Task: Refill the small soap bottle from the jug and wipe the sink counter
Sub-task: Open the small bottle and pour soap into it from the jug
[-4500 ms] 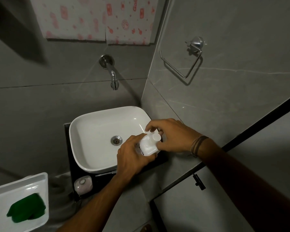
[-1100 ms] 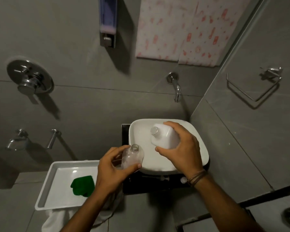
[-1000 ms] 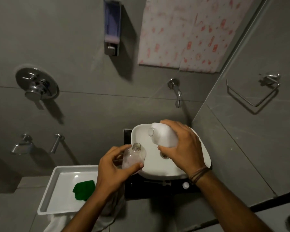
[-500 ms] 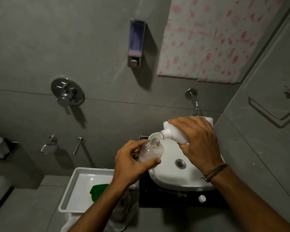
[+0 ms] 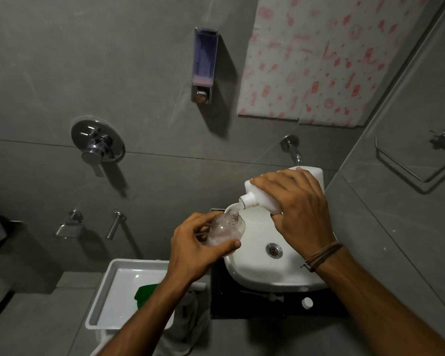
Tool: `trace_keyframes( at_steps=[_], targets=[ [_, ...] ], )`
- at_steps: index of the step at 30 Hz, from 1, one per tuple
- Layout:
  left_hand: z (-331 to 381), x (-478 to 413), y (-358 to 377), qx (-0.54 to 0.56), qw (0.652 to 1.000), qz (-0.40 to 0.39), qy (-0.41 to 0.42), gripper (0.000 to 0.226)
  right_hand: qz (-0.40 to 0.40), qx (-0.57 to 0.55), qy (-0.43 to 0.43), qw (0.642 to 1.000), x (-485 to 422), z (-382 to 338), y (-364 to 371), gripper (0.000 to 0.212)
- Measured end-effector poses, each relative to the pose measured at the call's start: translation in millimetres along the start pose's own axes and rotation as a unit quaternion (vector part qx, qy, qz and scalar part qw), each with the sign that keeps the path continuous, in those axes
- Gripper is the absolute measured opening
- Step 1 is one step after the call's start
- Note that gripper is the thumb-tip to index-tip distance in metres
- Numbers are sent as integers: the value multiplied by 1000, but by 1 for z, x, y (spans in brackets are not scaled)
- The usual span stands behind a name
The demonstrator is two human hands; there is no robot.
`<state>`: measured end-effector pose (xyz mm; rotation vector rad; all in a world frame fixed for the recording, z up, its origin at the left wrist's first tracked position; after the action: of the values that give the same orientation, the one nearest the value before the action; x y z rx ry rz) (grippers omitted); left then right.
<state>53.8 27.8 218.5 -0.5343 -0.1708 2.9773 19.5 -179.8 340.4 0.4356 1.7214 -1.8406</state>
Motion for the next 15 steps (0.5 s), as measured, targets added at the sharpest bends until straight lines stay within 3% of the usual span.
trace_keyframes(
  at_steps=[15],
  targets=[
    [-1, -5, -7, 7, 1000, -1, 13, 67, 17, 15, -2, 1000, -3, 0, 0, 56]
  ],
)
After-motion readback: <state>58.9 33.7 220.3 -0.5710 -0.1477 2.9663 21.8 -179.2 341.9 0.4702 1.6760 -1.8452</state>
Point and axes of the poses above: each hand's wrist, its own x-axis away from the middle knuckle, its own y-axis out of the palm, z = x × y, the point moved 2 cm from there along -x, towards the middle knuckle, and after that the axes turned 5 degrees about x, right-handed, at the moved point
